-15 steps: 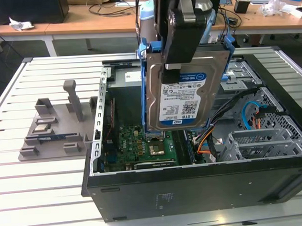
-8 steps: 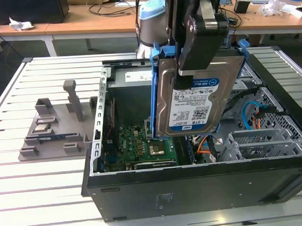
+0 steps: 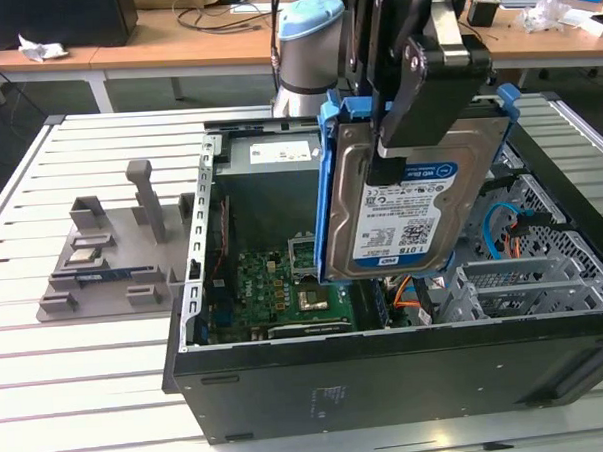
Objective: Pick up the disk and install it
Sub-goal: 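Pick up the disk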
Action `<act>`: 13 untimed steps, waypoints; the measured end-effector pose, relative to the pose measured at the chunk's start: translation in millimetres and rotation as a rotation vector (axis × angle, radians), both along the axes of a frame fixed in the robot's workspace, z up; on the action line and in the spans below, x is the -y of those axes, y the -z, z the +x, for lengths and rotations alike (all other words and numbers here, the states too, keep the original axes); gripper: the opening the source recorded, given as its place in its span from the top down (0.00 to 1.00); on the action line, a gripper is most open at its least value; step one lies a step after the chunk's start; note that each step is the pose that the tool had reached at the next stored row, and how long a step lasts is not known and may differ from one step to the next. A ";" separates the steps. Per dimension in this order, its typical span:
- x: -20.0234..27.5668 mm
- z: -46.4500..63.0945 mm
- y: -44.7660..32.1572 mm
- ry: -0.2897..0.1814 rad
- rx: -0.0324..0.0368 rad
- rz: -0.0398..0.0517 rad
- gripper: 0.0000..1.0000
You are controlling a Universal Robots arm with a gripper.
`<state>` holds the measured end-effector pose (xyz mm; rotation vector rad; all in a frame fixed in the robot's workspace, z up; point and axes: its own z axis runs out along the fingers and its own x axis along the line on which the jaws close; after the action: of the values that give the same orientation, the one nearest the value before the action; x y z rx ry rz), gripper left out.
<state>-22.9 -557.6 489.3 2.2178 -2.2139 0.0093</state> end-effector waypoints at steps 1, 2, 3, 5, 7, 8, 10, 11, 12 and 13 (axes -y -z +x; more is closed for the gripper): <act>1.2 2.0 0.1 0.000 0.0000 0.0000 0.64; 1.9 3.1 0.0 0.000 -0.0001 0.0000 0.64; 2.9 4.7 0.1 0.000 0.0000 0.0000 0.64; 5.2 8.8 0.2 0.000 -0.0001 0.0000 0.64; 8.5 13.5 0.3 0.000 -0.0002 0.0000 0.64; 9.4 15.2 0.3 0.000 -0.0003 0.0000 0.64; 10.1 19.5 0.4 0.000 -0.0004 0.0000 0.64; 10.2 22.2 0.4 0.000 -0.0005 0.0001 0.64; 10.2 26.1 0.5 0.000 -0.0006 0.0001 0.64; 10.3 28.9 0.4 0.000 -0.0007 0.0000 0.64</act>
<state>6.0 -567.9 488.9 2.2175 -2.2136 0.0085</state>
